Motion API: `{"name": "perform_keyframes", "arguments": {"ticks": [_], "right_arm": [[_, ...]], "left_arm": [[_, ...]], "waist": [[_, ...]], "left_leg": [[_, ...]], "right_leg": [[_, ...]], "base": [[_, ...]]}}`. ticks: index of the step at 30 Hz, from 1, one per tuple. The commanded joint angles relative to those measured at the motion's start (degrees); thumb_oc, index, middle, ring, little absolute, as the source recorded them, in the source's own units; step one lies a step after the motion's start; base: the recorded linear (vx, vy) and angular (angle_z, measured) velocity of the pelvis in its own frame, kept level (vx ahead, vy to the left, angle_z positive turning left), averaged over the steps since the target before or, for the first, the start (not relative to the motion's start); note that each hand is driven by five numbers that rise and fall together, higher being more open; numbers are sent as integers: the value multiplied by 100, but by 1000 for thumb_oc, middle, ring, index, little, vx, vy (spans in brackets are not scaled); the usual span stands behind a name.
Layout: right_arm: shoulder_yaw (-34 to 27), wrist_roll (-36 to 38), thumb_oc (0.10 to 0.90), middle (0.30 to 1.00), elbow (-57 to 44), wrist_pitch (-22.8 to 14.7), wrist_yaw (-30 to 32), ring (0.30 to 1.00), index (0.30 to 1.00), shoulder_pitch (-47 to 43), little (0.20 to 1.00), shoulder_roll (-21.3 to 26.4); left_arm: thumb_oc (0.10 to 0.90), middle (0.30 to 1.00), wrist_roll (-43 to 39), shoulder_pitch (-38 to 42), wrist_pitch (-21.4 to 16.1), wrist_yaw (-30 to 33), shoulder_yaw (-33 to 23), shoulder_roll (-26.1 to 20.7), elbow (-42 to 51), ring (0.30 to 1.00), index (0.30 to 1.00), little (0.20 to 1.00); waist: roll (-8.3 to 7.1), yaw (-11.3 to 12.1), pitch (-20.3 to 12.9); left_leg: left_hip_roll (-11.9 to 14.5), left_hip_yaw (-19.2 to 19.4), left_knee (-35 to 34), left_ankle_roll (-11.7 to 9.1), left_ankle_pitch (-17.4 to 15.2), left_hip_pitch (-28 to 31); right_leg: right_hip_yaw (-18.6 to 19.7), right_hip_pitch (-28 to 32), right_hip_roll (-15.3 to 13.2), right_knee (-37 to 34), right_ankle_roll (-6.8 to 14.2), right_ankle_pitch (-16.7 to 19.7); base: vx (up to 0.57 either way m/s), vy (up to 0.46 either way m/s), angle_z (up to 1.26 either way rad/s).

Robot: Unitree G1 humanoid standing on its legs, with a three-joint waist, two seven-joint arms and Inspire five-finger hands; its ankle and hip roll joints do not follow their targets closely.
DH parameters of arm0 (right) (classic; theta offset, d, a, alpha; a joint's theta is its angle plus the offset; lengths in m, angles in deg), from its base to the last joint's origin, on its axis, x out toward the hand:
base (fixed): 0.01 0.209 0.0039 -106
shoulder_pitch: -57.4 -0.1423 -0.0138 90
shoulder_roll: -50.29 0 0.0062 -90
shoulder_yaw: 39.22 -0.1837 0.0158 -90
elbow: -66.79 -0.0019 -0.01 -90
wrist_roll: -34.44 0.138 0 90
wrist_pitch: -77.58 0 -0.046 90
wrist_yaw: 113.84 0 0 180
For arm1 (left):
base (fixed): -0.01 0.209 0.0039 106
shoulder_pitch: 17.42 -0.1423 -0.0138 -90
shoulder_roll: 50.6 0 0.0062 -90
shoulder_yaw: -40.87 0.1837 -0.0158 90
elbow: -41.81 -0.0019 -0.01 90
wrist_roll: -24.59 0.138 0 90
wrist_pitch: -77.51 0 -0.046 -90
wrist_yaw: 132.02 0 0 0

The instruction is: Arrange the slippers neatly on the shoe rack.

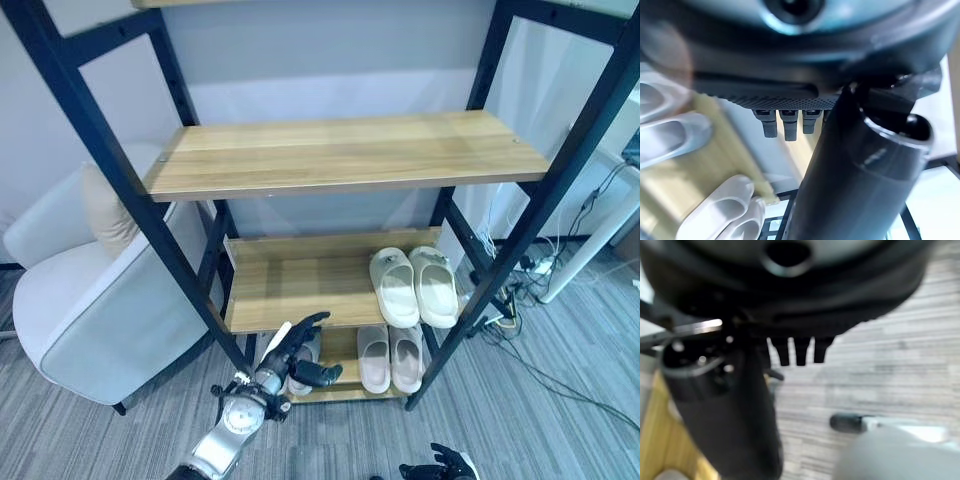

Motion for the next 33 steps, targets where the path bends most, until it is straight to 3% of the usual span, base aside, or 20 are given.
{"name": "perform_keyframes", "arguments": {"ticks": [1, 5, 8, 11, 13, 18, 26, 33], "right_arm": [[-85, -146, 800, 900, 124, -118, -57, 900, 900, -174, 900, -72], [-90, -116, 800, 900, 179, -92, -119, 900, 900, -92, 900, -138], [-123, -60, 800, 900, 239, -65, -154, 900, 900, 35, 900, -163], [-189, 38, 800, 900, 294, -55, -157, 900, 900, 84, 900, -166], [-196, 74, 800, 900, 354, -63, -169, 900, 900, 67, 900, -129], [-280, 309, 800, 900, 510, -112, -304, 900, 900, 1, 900, -76], [-561, 907, 800, 900, 540, -203, -416, 900, 900, -208, 900, -91], [-732, 1265, 800, 900, 567, -213, -412, 900, 900, -344, 900, -66]], "left_arm": [[800, 900, -1670, -64, -257, -680, -439, 36, 486, 900, 900, 900], [800, 900, -1468, -319, -221, -535, -635, 29, -64, 900, 900, 900], [800, 900, -1095, -303, -181, -214, -877, 283, -1100, 900, 900, 900], [800, 900, 178, -13, -192, 346, -1091, 482, -2459, 900, 900, 900], [800, 900, 574, 166, -188, 546, -1226, 625, -3307, 900, 900, 900], [800, 900, 350, 384, -68, 647, -1945, 840, -4992, 900, 900, 900], [800, 900, 557, 193, 295, 945, -2840, 608, -6344, 900, 900, 900], [800, 900, 634, 81, 291, 1042, -2889, 596, -6340, 900, 900, 900]], "waist": [[-130, 88, -302], [-152, 138, -310], [-182, 117, -296], [-213, 70, -249], [-227, 50, -222], [-264, 58, -256], [-285, 156, -370], [-248, 230, -374]], "left_leg": [[-355, 219, 52, 161, -663, 97], [-370, 179, 52, 179, -646, 108], [-367, 139, 52, 172, -621, 111], [-367, 89, 52, 174, -602, 119], [-364, 89, 52, 174, -604, 136], [-338, 140, 52, 154, -626, 183], [-302, 181, 52, 140, -658, 242], [-305, 162, 52, 136, -651, 227]], "right_leg": [[-343, 86, 164, 109, 59, -669], [-370, 107, 154, 119, 45, -663], [-423, 129, 145, 134, 26, -683], [-452, 131, 150, 164, 5, -696], [-448, 130, 156, 164, 0, -698], [-405, 139, 171, 121, -6, -687], [-351, 158, 192, 79, -22, -711], [-374, 146, 181, 79, -18, -713]], "base": [[-16, 4, 6], [-18, 6, 3], [-13, 4, 5], [-4, -1, 1], [0, 0, 0], [0, 0, 0], [14, -5, -2], [4, -1, -1]]}}
